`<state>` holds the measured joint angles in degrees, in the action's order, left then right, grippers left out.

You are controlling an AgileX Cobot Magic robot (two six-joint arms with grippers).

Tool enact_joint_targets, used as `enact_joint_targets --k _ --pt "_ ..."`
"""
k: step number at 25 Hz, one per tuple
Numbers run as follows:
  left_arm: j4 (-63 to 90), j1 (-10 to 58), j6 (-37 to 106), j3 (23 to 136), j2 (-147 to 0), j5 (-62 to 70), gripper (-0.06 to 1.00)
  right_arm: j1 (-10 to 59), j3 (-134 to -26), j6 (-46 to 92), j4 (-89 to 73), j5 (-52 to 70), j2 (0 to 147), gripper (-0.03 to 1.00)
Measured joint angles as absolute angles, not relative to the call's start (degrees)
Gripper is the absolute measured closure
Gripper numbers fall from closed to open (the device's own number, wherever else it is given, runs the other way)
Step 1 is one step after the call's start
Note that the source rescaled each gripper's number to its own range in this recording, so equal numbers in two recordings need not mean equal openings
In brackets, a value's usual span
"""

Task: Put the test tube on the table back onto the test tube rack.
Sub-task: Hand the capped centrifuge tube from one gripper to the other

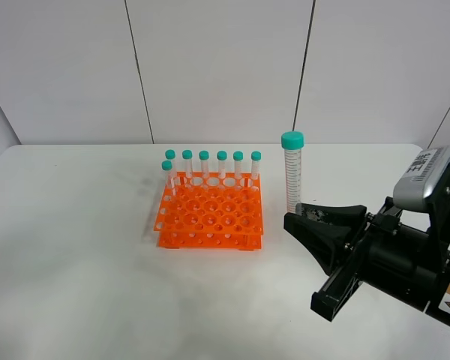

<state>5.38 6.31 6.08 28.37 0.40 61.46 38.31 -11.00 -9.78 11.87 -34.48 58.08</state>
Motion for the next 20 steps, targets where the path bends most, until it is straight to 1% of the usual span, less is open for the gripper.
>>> enact_joint_targets --k 2,3,7,11,15,17,20 --pt "5.33 8.04 6.08 28.37 0.4 61.46 -0.05 38.31 -11.0 -9.78 11.87 -34.48 58.08 0.94" --pt "5.33 9.99 6.08 28.37 0.4 61.46 -0.05 38.31 -11.0 -9.78 11.87 -34.48 58.08 0.94" --pt "5.39 21.99 6.08 28.37 0.4 61.46 -0.05 38.31 -11.0 -9.78 11.87 -34.48 58.08 0.94" --pt "5.45 29.46 6.13 28.37 0.4 61.4 -0.05 38.31 -11.0 -9.78 11.87 -34.52 58.08 0.94" --pt "5.96 31.0 8.36 29.21 0.4 58.71 -0.05 38.31 -11.0 -9.91 11.87 -34.52 58.08 0.94" --pt "8.37 31.02 10.77 29.38 0.4 53.3 -0.05 38.31 -11.0 -9.91 11.87 -34.52 58.08 0.94" --pt "16.79 31.02 15.06 29.45 -0.08 44.2 -0.05 38.31 -11.0 -9.91 11.87 -34.52 58.08 0.94"
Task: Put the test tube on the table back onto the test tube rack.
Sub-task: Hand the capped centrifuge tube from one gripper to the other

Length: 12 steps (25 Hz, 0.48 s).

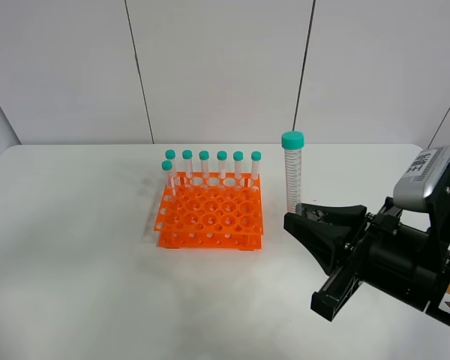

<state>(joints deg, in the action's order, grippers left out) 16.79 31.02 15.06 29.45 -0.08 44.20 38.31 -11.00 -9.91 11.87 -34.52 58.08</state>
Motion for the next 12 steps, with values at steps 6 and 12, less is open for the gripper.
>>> enact_joint_targets --k 6,12 --pt "31.3 31.02 30.56 29.93 -12.16 40.44 -0.05 38.31 -11.0 -9.91 11.91 -34.52 58.08 0.94" --pt "54.12 31.02 51.94 30.14 -27.69 36.98 -0.05 38.31 -11.0 -9.91 11.91 -35.31 58.08 0.94"
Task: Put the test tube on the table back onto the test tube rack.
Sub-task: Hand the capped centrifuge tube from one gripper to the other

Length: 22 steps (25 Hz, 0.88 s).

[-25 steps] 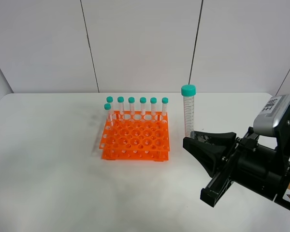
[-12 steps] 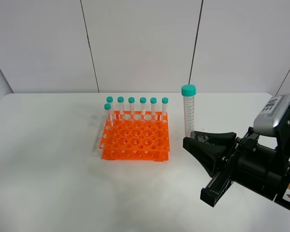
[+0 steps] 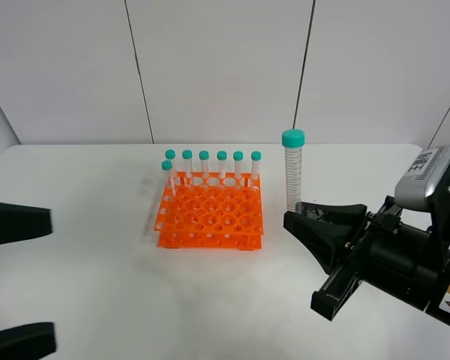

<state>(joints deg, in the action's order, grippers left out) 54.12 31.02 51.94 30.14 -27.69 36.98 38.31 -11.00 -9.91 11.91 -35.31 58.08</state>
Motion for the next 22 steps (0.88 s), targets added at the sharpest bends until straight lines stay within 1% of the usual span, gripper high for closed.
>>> enact_joint_targets --k 4,8,13,19,22 --pt "69.64 31.02 69.93 31.97 -37.81 36.73 -0.05 38.31 -11.0 -9.91 11.91 -35.43 58.08 0.94" --pt "78.73 31.02 81.69 35.15 -45.19 36.7 0.03 38.31 -11.0 -9.91 11.97 -35.43 58.08 0.94" --pt "84.25 31.02 86.84 39.81 -52.5 37.95 0.06 38.31 -11.0 -9.91 12.03 -35.43 58.08 0.94" --pt "87.46 31.2 90.78 44.45 -59.97 40.06 0.06 38.31 -11.0 -9.91 12.03 -35.43 58.08 0.94" --pt "92.6 31.2 95.95 45.25 -64.49 40.21 0.06 38.31 -11.0 -9.91 12.03 -35.48 58.08 0.94"
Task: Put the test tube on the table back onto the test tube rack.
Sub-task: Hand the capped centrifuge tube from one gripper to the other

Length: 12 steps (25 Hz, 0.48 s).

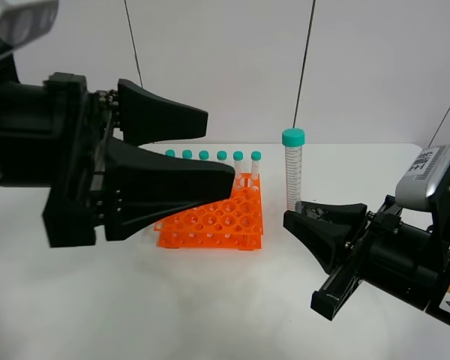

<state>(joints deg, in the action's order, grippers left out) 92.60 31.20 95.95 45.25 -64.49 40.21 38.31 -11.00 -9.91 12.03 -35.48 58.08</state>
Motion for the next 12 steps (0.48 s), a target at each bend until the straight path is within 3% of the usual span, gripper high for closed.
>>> enact_joint_targets --k 6,12 --pt "98.37 31.2 106.63 45.7 -71.21 40.56 0.06 38.31 -11.0 -9.91 12.03 -36.99 58.08 0.94" --pt "98.75 31.2 108.48 48.49 -76.52 41.08 0.06 38.31 -11.0 -9.91 12.03 -36.99 58.08 0.94"
